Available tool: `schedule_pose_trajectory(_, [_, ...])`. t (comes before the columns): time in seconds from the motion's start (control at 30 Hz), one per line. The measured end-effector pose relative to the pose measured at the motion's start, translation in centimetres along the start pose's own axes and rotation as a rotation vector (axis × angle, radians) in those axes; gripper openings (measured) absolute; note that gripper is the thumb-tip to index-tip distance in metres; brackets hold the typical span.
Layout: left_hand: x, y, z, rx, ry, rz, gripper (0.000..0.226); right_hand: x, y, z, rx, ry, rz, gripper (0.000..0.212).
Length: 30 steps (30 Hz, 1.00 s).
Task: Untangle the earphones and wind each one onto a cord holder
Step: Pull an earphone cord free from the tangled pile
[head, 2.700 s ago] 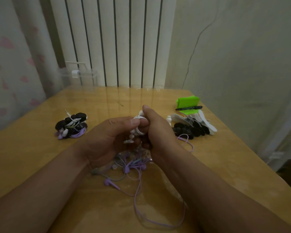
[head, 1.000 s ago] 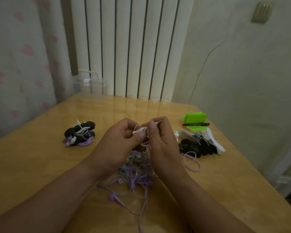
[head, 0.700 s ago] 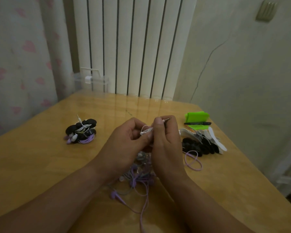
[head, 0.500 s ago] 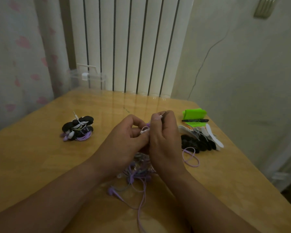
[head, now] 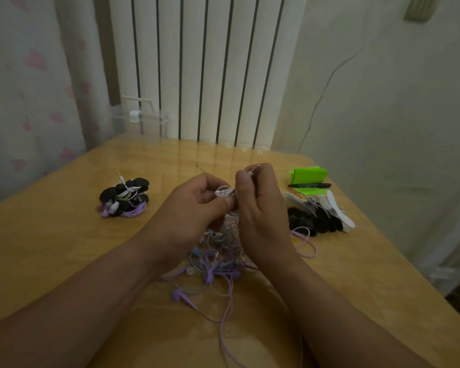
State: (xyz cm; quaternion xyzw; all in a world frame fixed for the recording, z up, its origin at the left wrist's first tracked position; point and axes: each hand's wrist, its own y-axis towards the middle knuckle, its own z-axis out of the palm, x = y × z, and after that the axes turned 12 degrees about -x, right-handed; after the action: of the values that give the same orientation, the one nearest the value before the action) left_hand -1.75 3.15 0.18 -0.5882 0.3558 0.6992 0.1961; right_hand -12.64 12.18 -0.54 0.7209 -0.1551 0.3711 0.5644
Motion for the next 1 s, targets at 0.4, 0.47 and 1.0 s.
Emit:
schedule_pose_trajectory(0.4, [0.6, 1.1, -0.6, 0.066, -0.429, -0.241, 0.019, 0.3, -0.6, 0.3, 0.085, 0.148, 0.215, 0.027])
schedule_pose_trajectory(0.47, [0.6, 1.2, -0.7, 0.087, -0.396, -0.245, 0.018, 0.2, -0.7, 0.3, 0.095, 0.127, 0.23, 0.025])
schedule_pose_trajectory(1.0, [2.5, 3.0, -1.7, -0.269, -0.055, -0.061, 0.015, -2.3, 6.8, -6.0, -0.215, -0.021, 0.619, 0.015])
